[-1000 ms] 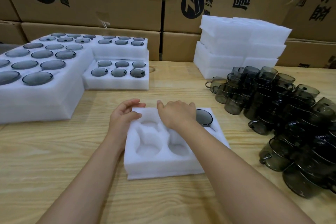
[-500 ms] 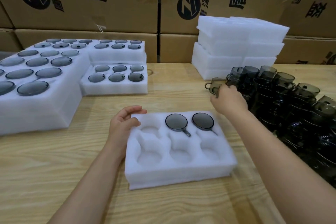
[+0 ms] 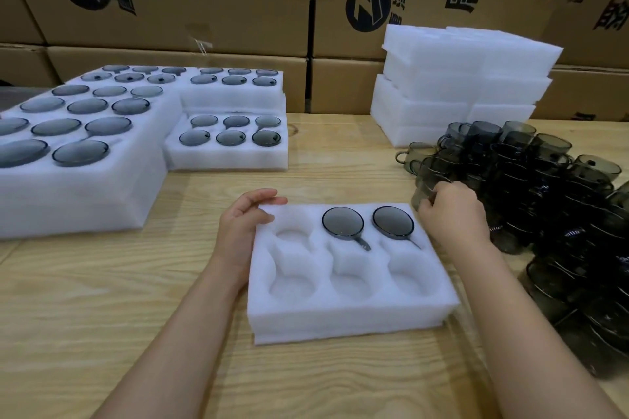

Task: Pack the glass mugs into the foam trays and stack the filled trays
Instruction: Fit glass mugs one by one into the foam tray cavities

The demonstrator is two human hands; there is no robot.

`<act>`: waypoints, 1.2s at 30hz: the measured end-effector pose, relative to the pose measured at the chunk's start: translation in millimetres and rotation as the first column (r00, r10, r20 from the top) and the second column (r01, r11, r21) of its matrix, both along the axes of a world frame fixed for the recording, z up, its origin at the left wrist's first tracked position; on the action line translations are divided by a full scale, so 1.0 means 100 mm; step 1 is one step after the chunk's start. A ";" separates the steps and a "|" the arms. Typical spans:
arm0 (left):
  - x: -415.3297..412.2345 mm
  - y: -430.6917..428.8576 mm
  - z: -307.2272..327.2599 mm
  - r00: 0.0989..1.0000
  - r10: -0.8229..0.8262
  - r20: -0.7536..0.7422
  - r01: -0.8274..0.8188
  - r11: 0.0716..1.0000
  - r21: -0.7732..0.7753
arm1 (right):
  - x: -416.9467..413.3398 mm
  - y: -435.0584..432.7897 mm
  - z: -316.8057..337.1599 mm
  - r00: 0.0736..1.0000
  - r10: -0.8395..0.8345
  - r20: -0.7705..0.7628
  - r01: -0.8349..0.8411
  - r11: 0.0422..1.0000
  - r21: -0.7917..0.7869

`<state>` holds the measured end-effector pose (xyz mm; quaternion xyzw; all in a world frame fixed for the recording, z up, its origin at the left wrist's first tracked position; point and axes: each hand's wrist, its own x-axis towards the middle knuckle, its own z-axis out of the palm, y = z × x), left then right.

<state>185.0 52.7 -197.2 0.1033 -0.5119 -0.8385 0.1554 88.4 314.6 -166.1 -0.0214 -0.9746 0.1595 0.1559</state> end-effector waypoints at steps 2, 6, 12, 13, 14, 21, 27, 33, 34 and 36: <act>0.00 -0.01 0.00 1.000 -0.015 -0.014 0.016 0.998 0.066 | 0.13 -0.06 0.07 0.979 0.118 -0.167 -0.131 0.989 -0.073; 0.01 0.00 -0.01 0.998 -0.016 -0.059 0.019 0.998 0.052 | 0.43 -0.25 0.29 0.838 0.341 -0.427 -0.423 0.899 -0.113; 0.03 0.01 -0.01 0.992 -0.020 -0.121 0.015 0.999 -0.039 | 0.81 -0.61 0.40 0.609 0.611 -0.507 -0.722 0.691 -0.035; 0.04 0.00 0.00 0.990 -0.035 -0.137 0.028 0.998 -0.051 | 0.86 -0.67 0.37 0.583 0.655 -0.482 -0.754 0.656 -0.020; 0.05 -0.02 0.01 0.987 -0.050 -0.151 0.039 0.996 -0.079 | 0.88 -0.71 0.33 0.564 0.693 -0.450 -0.779 0.627 -0.010; 0.09 -0.01 0.11 0.972 -0.121 -0.204 0.049 0.944 -0.327 | 0.86 -0.79 0.15 0.535 0.742 -0.404 -0.826 0.560 -0.064; 0.11 0.03 0.16 0.952 -0.214 -0.219 0.101 0.894 -0.436 | 0.84 -0.83 0.13 0.548 0.710 -0.441 -0.833 0.512 -0.210; 0.10 -0.03 0.20 0.940 -0.230 -0.253 0.102 0.894 -0.436 | 0.78 -0.89 0.30 0.602 0.771 -0.207 -0.777 0.507 -0.373; 0.10 -0.03 0.20 0.940 -0.224 -0.259 0.095 0.897 -0.432 | 0.74 -0.92 0.36 0.588 0.796 -0.140 -0.778 0.511 -0.366; 0.10 -0.04 0.20 0.941 -0.202 -0.272 0.071 0.904 -0.422 | 0.67 -0.96 0.47 0.584 0.811 -0.047 -0.770 0.534 -0.349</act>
